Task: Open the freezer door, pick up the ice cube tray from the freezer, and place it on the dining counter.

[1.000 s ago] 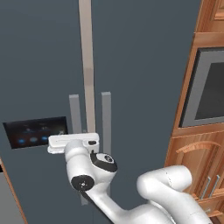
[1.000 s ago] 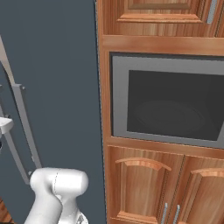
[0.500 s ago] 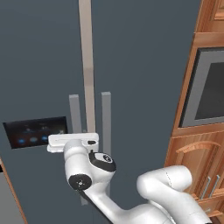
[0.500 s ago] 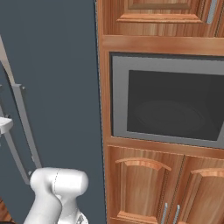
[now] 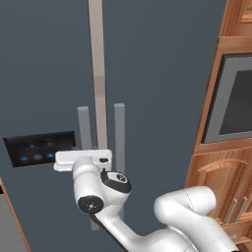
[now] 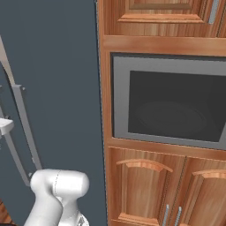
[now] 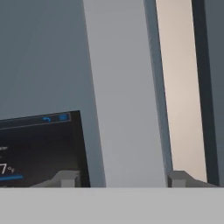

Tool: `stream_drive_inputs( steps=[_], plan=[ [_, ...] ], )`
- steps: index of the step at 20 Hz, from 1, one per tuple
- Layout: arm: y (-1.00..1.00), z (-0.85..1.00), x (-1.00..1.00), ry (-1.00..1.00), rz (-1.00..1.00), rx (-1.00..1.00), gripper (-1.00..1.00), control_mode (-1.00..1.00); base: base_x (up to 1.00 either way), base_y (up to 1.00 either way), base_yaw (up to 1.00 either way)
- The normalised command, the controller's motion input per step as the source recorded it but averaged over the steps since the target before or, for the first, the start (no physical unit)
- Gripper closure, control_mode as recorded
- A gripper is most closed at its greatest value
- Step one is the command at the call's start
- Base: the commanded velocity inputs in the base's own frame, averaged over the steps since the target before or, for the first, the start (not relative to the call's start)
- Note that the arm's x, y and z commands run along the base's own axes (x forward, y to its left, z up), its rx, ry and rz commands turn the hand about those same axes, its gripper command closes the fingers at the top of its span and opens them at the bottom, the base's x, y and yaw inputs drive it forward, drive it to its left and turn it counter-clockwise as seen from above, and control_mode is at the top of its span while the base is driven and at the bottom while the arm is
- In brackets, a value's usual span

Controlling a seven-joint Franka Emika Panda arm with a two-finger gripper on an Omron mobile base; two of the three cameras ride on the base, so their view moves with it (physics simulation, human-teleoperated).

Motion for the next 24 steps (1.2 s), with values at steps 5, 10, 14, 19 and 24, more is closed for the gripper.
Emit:
stream_drive_inputs(
  steps=[5, 10, 14, 19, 24],
  plan=[
    [0.00, 0.00, 0.00, 0.00, 0.00, 0.00, 1.00, -1.00, 0.00, 0.00, 0.00],
    [0.05, 0.00, -0.20, 0.00, 0.00, 0.00, 1.00, -1.00, 0.00, 0.00, 0.00],
    [0.27, 0.00, -0.76, 0.05, 0.00, 0.00, 1.00, -1.00, 0.00, 0.00, 0.00],
    [0.35, 0.00, -0.91, 0.07, 0.00, 0.00, 1.00, -1.00, 0.00, 0.00, 0.00],
    [0.43, -0.01, -1.00, 0.09, 0.00, 0.00, 1.00, -1.00, 0.00, 0.00, 0.00]
  ],
)
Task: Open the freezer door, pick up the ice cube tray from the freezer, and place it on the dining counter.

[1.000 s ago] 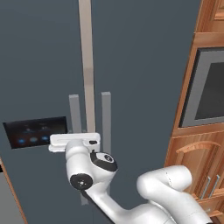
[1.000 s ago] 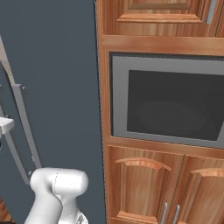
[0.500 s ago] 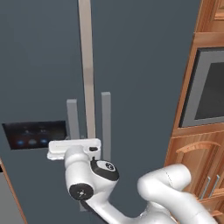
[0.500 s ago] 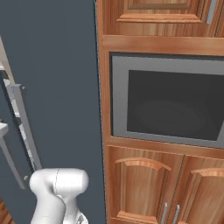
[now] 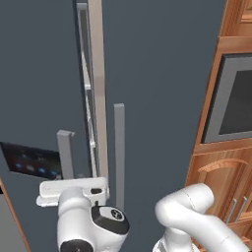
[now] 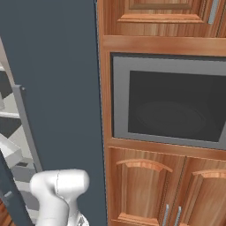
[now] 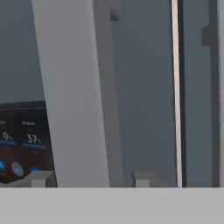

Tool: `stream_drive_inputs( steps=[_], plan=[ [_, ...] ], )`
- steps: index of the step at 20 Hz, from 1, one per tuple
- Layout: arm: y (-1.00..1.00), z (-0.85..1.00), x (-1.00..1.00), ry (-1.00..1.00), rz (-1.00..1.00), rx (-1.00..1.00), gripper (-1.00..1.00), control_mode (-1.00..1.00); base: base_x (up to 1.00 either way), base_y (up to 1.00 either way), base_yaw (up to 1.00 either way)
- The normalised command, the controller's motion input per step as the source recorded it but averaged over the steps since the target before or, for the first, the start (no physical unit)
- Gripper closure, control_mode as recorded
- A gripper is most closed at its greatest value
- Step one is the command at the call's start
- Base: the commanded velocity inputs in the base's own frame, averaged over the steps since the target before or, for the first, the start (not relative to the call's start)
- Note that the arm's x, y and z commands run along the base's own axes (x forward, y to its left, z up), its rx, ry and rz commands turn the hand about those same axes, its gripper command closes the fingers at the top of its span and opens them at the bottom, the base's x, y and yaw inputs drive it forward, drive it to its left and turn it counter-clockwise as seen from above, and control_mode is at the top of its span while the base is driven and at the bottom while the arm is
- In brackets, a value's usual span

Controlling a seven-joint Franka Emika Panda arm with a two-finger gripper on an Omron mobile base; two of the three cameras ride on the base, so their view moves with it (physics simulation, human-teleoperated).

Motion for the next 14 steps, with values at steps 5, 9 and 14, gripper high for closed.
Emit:
stream_drive_inputs(
  steps=[5, 9, 14],
  plan=[
    [0.47, -0.05, -0.96, 0.11, 0.00, 0.00, 1.00, -1.00, 0.00, 0.00, 0.00],
    [0.49, -0.04, -0.91, 0.10, 0.00, 0.00, 1.00, -1.00, 0.00, 0.00, 0.00],
    [0.49, -0.04, -0.93, 0.09, 0.00, 0.00, 1.00, -1.00, 0.00, 0.00, 0.00]
  ],
)
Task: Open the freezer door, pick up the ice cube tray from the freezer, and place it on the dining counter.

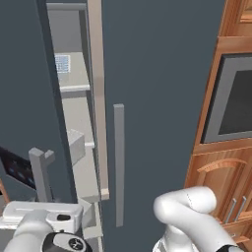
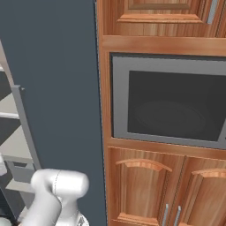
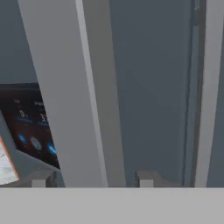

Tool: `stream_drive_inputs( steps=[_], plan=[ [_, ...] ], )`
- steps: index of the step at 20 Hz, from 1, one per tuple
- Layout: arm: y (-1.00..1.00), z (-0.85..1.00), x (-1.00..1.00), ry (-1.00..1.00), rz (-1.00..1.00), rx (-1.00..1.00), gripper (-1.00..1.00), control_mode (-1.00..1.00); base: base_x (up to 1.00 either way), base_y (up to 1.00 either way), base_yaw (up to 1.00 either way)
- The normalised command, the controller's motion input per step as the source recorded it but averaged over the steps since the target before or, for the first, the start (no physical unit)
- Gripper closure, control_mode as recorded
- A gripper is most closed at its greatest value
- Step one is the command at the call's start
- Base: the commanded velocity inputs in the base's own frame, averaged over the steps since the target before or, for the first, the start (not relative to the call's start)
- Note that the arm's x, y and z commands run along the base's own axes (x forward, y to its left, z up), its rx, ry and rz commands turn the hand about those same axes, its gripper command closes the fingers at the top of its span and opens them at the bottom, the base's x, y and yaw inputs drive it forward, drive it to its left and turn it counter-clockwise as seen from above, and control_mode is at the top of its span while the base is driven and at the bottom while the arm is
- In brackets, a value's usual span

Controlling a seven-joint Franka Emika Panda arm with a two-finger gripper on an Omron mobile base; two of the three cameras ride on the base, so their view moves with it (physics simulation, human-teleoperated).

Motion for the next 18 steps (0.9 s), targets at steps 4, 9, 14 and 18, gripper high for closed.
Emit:
stream_drive_inputs(
  steps=[4, 9, 14, 18],
  plan=[
    [0.54, -0.06, -0.89, 0.11, 0.00, 0.00, 1.00, -1.00, 0.00, 0.00, 0.00],
    [0.44, -0.03, -0.63, 0.10, 0.00, 0.00, 1.00, -1.00, 0.00, 0.00, 0.00],
    [0.00, 0.00, 0.00, 0.00, 0.00, 0.00, 1.00, -1.00, 0.00, 0.00, 0.00],
    [0.00, 0.00, 0.00, 0.00, 0.00, 0.00, 1.00, -1.00, 0.00, 0.00, 0.00]
  ],
)
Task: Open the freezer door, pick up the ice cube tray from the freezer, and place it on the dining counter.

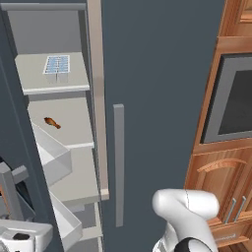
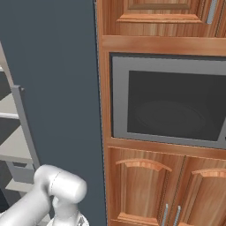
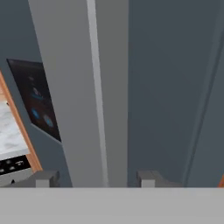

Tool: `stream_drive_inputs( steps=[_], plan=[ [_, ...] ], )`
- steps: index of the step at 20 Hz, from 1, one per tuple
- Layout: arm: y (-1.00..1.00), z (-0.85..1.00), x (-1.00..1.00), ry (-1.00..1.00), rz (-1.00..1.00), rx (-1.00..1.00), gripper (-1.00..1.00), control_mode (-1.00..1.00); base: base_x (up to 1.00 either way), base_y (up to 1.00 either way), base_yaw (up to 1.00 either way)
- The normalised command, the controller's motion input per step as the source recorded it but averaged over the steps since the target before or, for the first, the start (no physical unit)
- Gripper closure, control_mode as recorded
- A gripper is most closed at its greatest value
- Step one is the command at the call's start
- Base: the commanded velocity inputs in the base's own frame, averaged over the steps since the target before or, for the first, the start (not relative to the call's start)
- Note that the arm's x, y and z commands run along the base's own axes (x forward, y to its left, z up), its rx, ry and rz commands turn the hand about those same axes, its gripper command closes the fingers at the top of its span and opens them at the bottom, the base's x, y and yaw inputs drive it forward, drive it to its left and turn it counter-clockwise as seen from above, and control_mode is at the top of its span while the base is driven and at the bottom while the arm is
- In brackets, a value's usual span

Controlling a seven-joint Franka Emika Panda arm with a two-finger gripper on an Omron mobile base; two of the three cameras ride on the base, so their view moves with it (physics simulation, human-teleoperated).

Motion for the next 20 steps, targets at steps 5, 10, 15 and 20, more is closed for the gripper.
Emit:
stream_drive_inputs(
  steps=[5, 10, 15, 20],
  plan=[
    [0.00, 0.00, 0.00, 0.00, 0.00, 0.00, -1.00, -1.00, 0.00, 0.00, 0.00],
    [0.00, 0.00, 0.00, 0.00, 0.00, 0.00, -1.00, -1.00, 0.00, 0.00, 0.00],
    [0.00, 0.00, -0.02, 0.00, 0.00, 0.00, -1.00, -1.00, 0.00, 0.00, 0.00],
    [-0.02, 0.17, -0.89, 0.00, 0.01, 0.00, -1.00, -1.00, 0.00, 0.00, 0.00]
  ],
)
